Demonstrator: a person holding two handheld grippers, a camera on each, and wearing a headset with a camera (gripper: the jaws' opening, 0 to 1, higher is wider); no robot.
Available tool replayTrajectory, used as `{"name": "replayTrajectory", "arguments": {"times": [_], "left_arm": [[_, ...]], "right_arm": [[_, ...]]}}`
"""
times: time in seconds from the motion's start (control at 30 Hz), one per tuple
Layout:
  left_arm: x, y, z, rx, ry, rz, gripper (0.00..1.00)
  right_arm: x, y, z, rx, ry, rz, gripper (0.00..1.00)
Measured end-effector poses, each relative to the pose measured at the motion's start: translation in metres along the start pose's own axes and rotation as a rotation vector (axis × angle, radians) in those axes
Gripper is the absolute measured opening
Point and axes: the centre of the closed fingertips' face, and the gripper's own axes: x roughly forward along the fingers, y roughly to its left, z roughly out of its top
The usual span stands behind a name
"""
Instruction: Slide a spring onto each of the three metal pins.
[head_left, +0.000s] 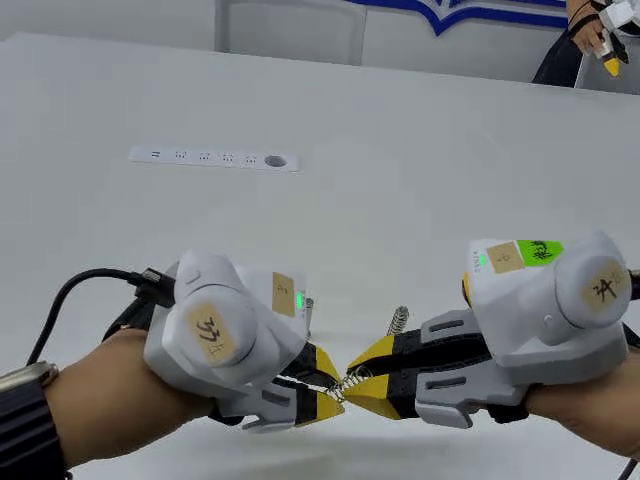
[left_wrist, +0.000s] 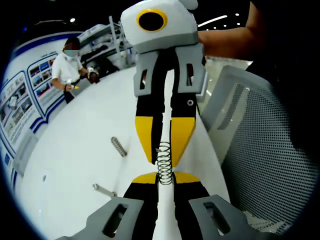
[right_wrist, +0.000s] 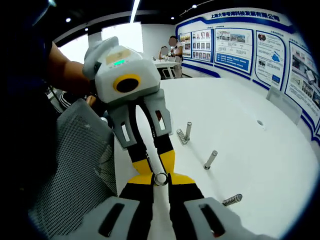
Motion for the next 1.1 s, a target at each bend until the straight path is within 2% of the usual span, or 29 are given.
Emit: {"name": "replayTrajectory", "arguments": {"times": [0.17, 0.63, 0.9, 1.0, 1.1], "left_arm": [[0.001, -0.001, -0.001, 0.001, 0.003, -0.001, 0.1], [0.002, 0.0, -0.003, -0.011, -0.002, 0.013, 0.11], [-0.004, 0.006, -0.008, -0.069, -0.021, 0.044, 0.17], [-0.008, 0.006, -0.011, -0.116, -0.052, 0.055, 0.17], [-0.013, 0.006, -0.016, -0.142, -0.061, 0.066, 0.19]], "right_arm": [[0.005, 0.003, 0.003, -0.033, 0.027, 0.012, 0.12], [0.008, 0.001, 0.0, -0.066, 0.076, 0.027, 0.12], [0.008, -0.003, 0.005, -0.086, 0.095, 0.039, 0.12], [0.007, -0.005, 0.006, -0.094, 0.103, 0.041, 0.12], [0.007, -0.008, 0.006, -0.095, 0.107, 0.04, 0.12]]}}
